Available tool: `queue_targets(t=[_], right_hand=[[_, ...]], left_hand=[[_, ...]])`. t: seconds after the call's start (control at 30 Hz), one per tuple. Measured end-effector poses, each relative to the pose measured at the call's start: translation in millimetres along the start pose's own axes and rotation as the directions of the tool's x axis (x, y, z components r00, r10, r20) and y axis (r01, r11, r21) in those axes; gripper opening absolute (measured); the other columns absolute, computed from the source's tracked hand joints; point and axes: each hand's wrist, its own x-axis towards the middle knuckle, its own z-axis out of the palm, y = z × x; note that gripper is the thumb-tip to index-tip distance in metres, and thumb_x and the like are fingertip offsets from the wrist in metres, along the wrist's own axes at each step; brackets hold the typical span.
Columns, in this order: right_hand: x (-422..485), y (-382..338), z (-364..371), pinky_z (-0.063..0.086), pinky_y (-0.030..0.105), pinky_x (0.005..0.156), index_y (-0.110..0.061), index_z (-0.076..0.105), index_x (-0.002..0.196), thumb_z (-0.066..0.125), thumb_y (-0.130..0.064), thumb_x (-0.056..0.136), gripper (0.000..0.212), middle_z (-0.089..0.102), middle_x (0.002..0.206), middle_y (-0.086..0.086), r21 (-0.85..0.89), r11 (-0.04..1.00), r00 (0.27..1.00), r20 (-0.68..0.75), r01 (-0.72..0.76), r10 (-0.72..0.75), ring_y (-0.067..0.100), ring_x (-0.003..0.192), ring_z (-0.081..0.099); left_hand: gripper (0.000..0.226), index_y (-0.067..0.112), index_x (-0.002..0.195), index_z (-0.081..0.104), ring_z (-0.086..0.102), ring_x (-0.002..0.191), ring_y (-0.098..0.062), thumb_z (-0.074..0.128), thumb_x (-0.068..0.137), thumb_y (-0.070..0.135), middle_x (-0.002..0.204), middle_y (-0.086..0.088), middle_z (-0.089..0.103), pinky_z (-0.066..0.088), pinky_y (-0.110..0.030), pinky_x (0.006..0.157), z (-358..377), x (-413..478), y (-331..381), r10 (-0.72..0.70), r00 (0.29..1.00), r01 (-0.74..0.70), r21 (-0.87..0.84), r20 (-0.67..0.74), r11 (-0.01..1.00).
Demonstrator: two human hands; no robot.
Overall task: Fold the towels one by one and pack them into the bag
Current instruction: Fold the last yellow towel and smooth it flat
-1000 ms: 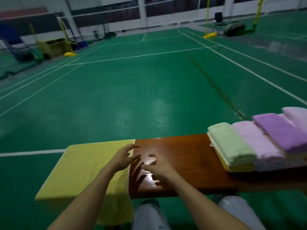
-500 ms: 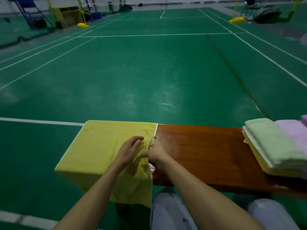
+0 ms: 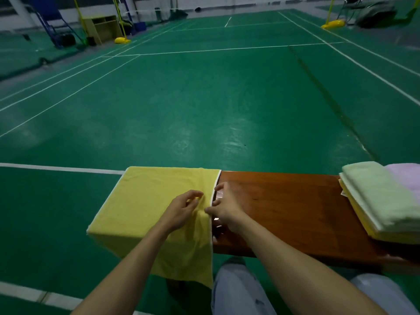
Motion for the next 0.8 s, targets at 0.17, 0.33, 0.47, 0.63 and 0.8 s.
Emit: queue_targets(t=[0.17,0.33,0.47,0.63,0.8], right_hand=[[-6,9,-42,0.053,0.035,0.065,-0.020,0.043,0.104,0.072,0.001,0.084,0.041,0.054,0.086,0.003,0.027,0.999,0.988,-0.151,0.035,-0.031,0.014,0.076,0.054],[-12,25,-103,0.050,0.036,0.073,-0.018,0.044,0.098,0.072,0.001,0.084,0.037,0.054,0.088,0.002,0.087,0.996,0.950,-0.311,0.024,0.005,0.017,0.080,0.052],[-21,43,-155,0.046,0.029,0.068,-0.015,0.043,0.100,0.071,0.003,0.083,0.037,0.054,0.091,0.007,0.154,0.987,0.913,-0.406,0.037,0.029,0.020,0.084,0.054],[-35,53,-204,0.050,0.028,0.071,-0.017,0.043,0.101,0.074,-0.001,0.083,0.040,0.062,0.099,0.011,0.213,0.973,0.879,-0.475,0.090,0.023,0.016,0.086,0.060],[-51,52,-215,0.052,0.025,0.070,-0.019,0.044,0.095,0.072,-0.001,0.085,0.035,0.065,0.103,0.015,0.241,0.958,0.940,-0.335,0.154,-0.067,0.022,0.096,0.065]], left_hand=[[0.031,0.024,0.131,0.054,0.049,0.115,-0.007,0.046,0.101,0.022,0.136,0.003,0.054,0.039,-0.018,0.093,18,1,25,0.040,0.995,-0.044,0.041,0.094,0.998],[0.033,0.025,0.133,0.052,0.048,0.113,-0.005,0.047,0.100,0.024,0.137,0.004,0.052,0.039,-0.019,0.094,56,18,66,0.082,0.980,-0.090,0.038,0.181,0.995],[0.033,0.026,0.133,0.051,0.049,0.115,-0.008,0.047,0.100,0.026,0.137,0.004,0.052,0.039,-0.020,0.094,96,35,104,0.114,0.958,-0.128,0.035,0.263,0.991],[0.032,0.026,0.132,0.052,0.053,0.113,-0.010,0.049,0.100,0.022,0.133,0.002,0.055,0.043,-0.022,0.093,134,54,155,0.199,0.918,-0.228,0.045,0.342,0.973],[0.041,0.031,0.135,0.049,0.051,0.100,-0.016,0.053,0.097,0.018,0.115,-0.002,0.045,0.042,-0.023,0.084,147,70,200,0.240,0.843,-0.366,0.187,0.482,0.912]])
